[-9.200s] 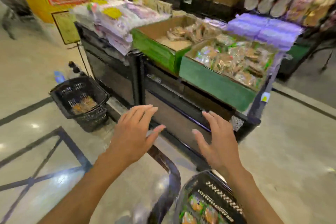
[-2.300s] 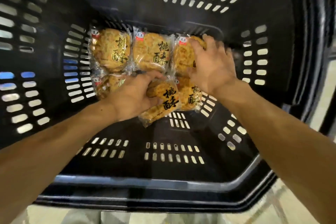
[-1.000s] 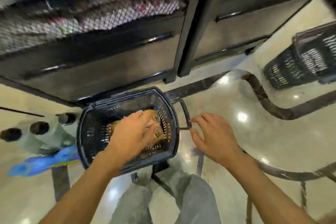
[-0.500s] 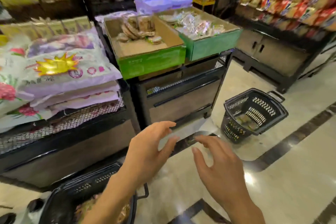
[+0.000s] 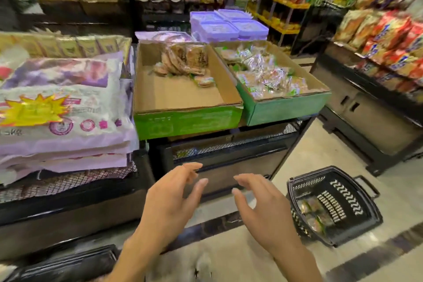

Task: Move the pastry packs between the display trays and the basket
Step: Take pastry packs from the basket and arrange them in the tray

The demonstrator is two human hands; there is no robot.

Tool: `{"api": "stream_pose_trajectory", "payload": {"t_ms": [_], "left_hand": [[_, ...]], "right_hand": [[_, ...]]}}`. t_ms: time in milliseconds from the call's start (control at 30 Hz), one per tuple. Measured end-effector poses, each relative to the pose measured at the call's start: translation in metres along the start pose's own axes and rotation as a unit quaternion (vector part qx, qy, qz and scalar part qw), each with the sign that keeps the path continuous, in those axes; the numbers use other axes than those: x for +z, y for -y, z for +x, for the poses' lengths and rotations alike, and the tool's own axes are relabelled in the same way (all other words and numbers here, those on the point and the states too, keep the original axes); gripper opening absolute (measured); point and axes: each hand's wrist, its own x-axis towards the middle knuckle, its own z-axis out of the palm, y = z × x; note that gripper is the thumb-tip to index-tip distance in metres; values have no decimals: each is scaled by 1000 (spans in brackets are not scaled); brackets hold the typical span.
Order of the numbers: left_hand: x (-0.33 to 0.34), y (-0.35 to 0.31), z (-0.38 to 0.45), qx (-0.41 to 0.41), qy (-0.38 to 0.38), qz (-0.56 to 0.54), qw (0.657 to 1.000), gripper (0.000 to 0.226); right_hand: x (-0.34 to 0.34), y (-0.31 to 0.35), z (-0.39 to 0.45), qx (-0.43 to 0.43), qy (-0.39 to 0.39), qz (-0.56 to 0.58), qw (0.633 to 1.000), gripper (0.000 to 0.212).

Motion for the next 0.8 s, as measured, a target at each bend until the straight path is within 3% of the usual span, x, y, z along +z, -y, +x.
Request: {"api": "stream_pose_trajectory", "payload": {"t_ms": [100,267,533,733,800], "left_hand": [[21,12,64,-45,-16,-28,998,38],[43,28,165,-45,-15,-58,997,45],[58,86,271,-95,-77,-4,992,39],[55,121,333,-223,-150,-10,963,13],[54,134,352,-269,-168,-34,948,15]], "right_hand": [[-4,-24,61,5,52,-4,999,25],[-7,-54,170,13,85,-30,996,31],[52,-70,356,-86,145,-7,986,33],[118,-80,486,-113,220,16,969,21],[139,-81,523,-105,230,10,967,23]]}}
